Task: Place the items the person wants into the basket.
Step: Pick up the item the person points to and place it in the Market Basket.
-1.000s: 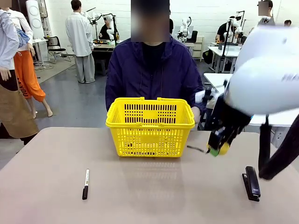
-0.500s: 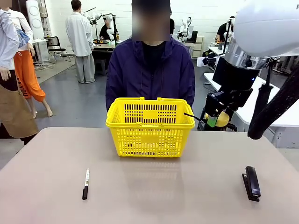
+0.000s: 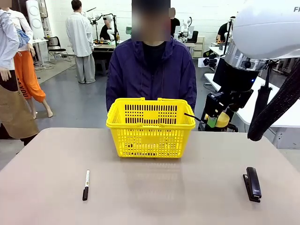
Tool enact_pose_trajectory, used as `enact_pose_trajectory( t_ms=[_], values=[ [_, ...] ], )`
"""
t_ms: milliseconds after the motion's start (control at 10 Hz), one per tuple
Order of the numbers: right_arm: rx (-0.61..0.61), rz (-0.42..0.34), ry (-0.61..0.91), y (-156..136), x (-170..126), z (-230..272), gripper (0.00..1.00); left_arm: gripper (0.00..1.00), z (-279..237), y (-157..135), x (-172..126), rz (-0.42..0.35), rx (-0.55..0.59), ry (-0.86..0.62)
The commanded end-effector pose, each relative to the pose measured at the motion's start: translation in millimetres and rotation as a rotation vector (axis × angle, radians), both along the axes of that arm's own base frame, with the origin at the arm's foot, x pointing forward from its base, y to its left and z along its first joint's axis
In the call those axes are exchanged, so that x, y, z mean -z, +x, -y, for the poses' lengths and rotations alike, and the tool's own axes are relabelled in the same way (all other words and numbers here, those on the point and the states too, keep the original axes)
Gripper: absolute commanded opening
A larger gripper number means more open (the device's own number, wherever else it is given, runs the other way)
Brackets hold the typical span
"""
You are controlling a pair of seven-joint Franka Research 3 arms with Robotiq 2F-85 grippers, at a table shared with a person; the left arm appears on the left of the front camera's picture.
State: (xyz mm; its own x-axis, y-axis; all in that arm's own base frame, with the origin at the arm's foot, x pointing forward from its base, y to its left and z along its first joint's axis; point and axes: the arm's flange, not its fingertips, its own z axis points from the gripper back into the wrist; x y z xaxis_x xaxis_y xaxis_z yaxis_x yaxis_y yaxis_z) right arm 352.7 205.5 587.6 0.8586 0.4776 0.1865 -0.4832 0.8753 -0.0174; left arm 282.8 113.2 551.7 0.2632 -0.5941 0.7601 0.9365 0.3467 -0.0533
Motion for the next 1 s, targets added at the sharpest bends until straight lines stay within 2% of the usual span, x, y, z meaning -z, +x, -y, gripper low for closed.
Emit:
enact_pose_trajectory(
  t_ms=[0, 200, 500, 700, 900],
  values=[
    [-0.019, -0.005, -0.002, -1, -2, 1, 0.62, 1.0, -1, -1, 1, 0.016, 0.015, -0.015],
    [-0.001, 0.0, 0.0, 0, 0, 0, 0.65, 1.0, -1, -1, 1, 0.016, 0.015, -0.015],
    [-0.029, -0.104, 0.023, 80, -8, -65, 0.65, 1.0, -1, -1, 1, 0.016, 0.015, -0.015],
    [-0.053, -0.122, 0.012, 133, -2, -108, 0.65, 1.0, -1, -1, 1, 0.016, 0.015, -0.015],
    [-0.072, -0.07, -0.015, 172, 16, -136, 0.65, 1.0, -1, -1, 1, 0.016, 0.015, -0.015]
  ],
)
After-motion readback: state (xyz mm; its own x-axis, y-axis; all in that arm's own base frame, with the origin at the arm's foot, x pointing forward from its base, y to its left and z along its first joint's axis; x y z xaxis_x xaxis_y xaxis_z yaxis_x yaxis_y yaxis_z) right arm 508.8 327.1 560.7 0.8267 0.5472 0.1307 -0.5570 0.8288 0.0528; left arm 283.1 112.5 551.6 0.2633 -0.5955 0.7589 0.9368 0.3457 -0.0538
